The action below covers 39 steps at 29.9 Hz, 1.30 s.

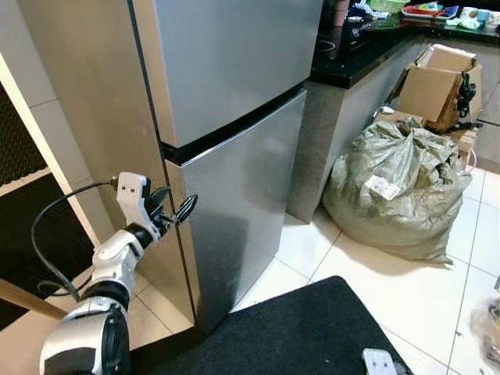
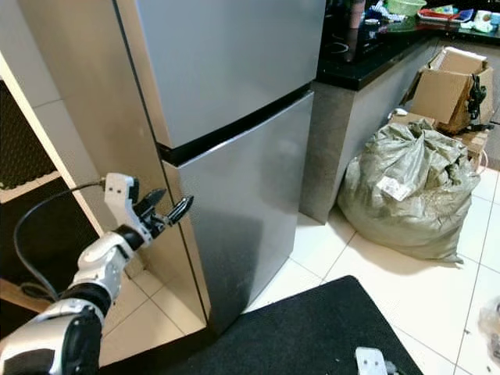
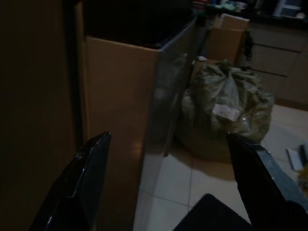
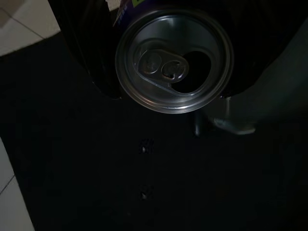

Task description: Restocking fridge

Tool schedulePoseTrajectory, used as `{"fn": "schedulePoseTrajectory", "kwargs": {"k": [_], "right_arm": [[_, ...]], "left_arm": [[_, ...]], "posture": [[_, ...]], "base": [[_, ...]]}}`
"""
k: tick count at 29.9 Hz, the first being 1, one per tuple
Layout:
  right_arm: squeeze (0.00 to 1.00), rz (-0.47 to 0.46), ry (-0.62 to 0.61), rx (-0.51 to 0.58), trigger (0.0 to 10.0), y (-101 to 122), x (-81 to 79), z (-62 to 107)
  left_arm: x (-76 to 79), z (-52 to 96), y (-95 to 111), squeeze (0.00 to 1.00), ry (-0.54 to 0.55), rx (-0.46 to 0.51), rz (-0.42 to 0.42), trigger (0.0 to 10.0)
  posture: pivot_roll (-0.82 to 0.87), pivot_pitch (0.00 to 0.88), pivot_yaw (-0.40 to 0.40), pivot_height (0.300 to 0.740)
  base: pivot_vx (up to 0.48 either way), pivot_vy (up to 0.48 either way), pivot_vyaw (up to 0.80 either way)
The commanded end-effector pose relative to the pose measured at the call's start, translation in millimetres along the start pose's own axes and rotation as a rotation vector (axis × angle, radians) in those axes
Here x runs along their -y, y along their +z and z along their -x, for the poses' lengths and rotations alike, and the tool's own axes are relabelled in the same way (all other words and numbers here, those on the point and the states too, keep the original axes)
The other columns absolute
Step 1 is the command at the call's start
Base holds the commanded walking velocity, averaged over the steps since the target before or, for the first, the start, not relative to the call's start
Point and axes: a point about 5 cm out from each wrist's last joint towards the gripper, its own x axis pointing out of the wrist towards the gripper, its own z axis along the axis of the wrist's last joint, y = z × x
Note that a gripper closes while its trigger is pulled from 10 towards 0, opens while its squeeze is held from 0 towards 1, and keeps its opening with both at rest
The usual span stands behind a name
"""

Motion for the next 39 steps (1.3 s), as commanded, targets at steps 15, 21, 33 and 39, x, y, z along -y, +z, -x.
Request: {"fn": "schedulePoseTrajectory", "kwargs": {"k": [15,21,33,39], "right_arm": [[0.00,0.027,0.013,-0.033,10.0,-22,-1.1,4.5],[0.00,0.033,0.007,-0.038,10.0,-28,2.0,6.6],[0.00,0.025,0.007,-0.042,10.0,-32,0.0,7.2],[0.00,0.019,0.003,-0.041,10.0,-32,-0.6,7.2]], "left_arm": [[-34.2,12.7,28,0.00,0.193,0.062,-0.109,10.0],[-46.6,14.7,47,0.00,0.208,0.079,-0.154,10.0],[-45.3,8.4,63,0.00,0.043,0.041,-0.211,10.0],[-41.3,4.4,64,0.00,-0.046,0.000,-0.211,10.0]], "posture": [[-0.08,0.128,0.039,0.740],[-0.09,0.147,0.053,0.740],[-0.09,0.159,0.068,0.740],[-0.10,0.157,0.073,0.740]], "base": [[0.071,-0.052,0.00],[0.000,0.000,0.00],[0.000,0.000,0.00],[0.000,0.000,0.00]]}}
